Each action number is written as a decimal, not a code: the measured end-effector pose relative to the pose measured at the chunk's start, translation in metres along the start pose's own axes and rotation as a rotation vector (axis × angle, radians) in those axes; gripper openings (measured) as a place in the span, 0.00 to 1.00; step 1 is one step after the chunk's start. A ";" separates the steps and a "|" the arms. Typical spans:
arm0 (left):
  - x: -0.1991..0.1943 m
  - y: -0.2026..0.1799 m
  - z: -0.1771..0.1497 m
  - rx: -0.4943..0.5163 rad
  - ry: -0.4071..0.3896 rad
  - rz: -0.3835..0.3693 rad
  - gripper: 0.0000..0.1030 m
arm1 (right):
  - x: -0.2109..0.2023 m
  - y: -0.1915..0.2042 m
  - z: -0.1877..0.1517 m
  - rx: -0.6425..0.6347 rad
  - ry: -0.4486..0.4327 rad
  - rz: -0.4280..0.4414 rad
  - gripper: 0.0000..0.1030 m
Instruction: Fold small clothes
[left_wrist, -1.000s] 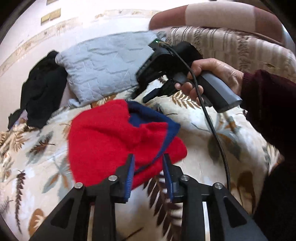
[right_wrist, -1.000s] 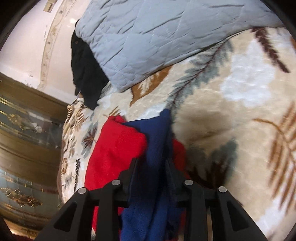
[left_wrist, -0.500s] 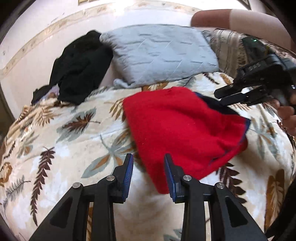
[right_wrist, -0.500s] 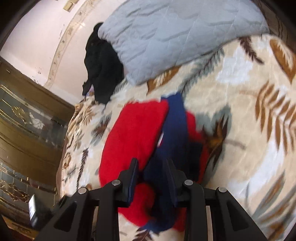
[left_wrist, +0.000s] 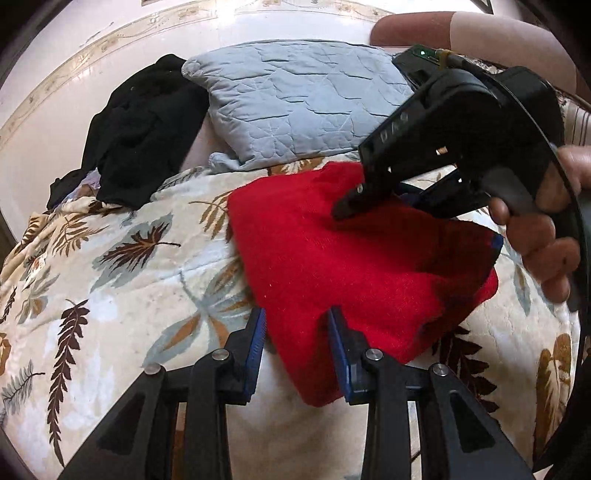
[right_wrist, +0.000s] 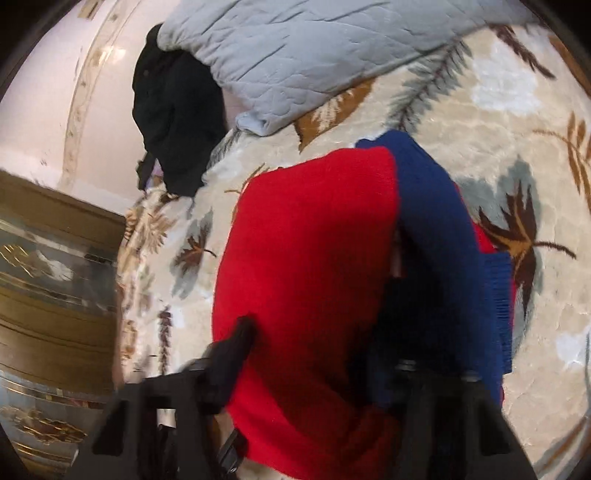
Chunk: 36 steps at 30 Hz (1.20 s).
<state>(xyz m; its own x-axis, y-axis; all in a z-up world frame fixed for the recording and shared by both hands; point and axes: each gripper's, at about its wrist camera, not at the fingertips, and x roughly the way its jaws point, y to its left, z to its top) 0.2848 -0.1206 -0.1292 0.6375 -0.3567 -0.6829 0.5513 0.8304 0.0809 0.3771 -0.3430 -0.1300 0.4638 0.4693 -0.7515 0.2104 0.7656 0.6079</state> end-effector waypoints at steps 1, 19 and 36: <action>0.000 0.002 0.000 -0.007 -0.003 0.003 0.34 | 0.003 0.007 -0.001 -0.029 0.005 -0.015 0.27; -0.010 0.013 0.003 -0.009 -0.025 0.033 0.34 | -0.005 0.006 -0.009 -0.115 -0.099 -0.172 0.18; -0.005 0.018 -0.002 -0.032 0.020 0.021 0.35 | -0.031 -0.013 -0.023 -0.063 -0.098 -0.121 0.28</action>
<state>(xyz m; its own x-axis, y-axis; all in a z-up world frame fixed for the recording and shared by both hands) 0.2907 -0.1027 -0.1261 0.6377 -0.3301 -0.6960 0.5200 0.8511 0.0727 0.3396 -0.3578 -0.1205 0.5210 0.3292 -0.7875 0.2170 0.8413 0.4952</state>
